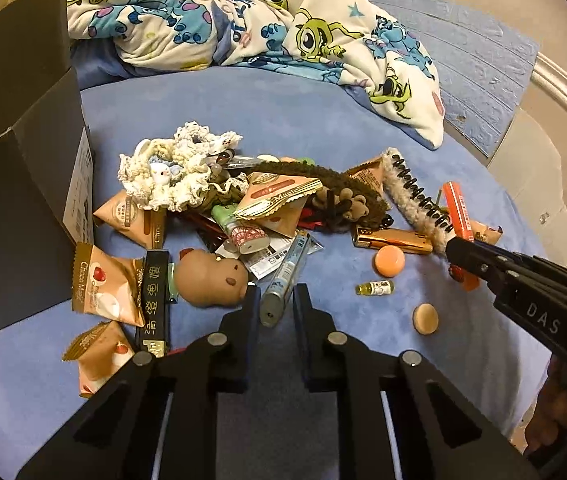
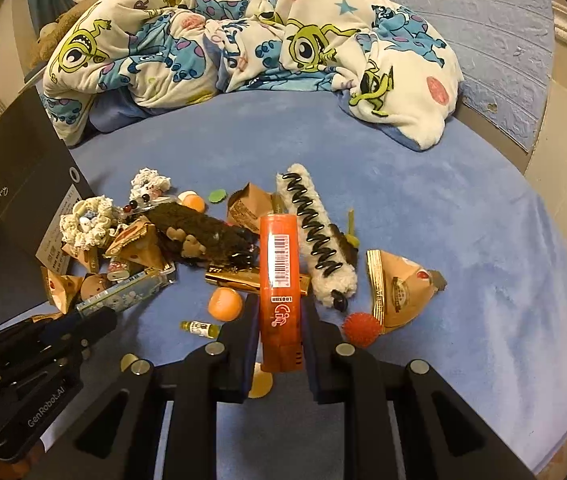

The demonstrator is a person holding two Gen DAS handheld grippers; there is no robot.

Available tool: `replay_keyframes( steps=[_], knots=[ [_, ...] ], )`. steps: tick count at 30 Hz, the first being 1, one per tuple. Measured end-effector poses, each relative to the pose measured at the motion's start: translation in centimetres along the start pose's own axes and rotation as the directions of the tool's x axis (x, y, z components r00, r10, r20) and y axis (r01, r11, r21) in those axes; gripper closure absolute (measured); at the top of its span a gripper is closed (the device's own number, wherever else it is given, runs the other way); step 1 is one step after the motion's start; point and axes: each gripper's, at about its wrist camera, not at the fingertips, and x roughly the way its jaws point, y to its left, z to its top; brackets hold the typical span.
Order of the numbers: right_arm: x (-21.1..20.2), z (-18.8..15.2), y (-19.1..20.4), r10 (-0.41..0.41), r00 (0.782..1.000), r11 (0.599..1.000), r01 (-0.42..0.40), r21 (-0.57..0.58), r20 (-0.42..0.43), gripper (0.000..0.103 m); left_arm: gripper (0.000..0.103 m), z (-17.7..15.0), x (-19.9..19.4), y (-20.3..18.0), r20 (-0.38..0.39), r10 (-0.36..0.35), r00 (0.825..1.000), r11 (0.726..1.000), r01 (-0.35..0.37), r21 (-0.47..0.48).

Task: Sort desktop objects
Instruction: 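Grasp the silver pen with the left tool while the right tool holds the orange lighter, then carry the silver pen and orange lighter into the dark box and release them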

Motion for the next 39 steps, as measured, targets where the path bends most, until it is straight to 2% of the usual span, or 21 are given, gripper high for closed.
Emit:
replay_keyframes(
  steps=[5,18,29,39],
  knots=[
    [-0.6,0.3,0.3,0.005,1.0,1.0,-0.005,-0.003,0.015,0.083,0.091,0.3,-1.2,-0.1,0.03,-0.003,1.0,1.0,0.003,0.007],
    [-2.9,2.1,2.4,0.048,0.997,0.999,-0.047,-0.026,0.055,0.083,0.091,1.6,-5.2,2.4,0.07,0.028,0.997,0.999,-0.026,-0.027],
    [-4.1,3.6,8.3,0.107,0.992,0.988,-0.098,-0.12,0.067,0.083,0.091,2.7,-8.4,4.9,0.113,0.088,0.99,0.995,-0.083,-0.051],
    [-5.4,5.2,14.2,0.166,0.983,0.967,-0.146,-0.21,0.08,0.083,0.091,4.6,-12.7,8.7,0.177,0.141,0.974,0.988,-0.128,-0.083]
  ],
)
